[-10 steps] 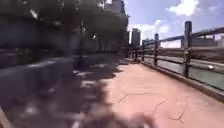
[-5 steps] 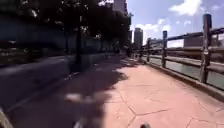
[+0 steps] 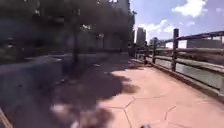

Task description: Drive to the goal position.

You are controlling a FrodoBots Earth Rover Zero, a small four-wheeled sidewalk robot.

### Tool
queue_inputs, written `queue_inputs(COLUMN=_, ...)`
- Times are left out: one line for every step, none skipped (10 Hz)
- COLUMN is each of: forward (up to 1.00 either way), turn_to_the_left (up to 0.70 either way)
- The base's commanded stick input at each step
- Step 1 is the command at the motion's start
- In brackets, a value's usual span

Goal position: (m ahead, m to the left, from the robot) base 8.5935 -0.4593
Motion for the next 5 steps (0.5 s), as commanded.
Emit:
queue_inputs(forward=1.0, turn_to_the_left=-0.25)
queue_inputs(forward=1.0, turn_to_the_left=0.0)
queue_inputs(forward=1.0, turn_to_the_left=0.0)
queue_inputs(forward=1.0, turn_to_the_left=0.0)
queue_inputs(forward=1.0, turn_to_the_left=0.0)
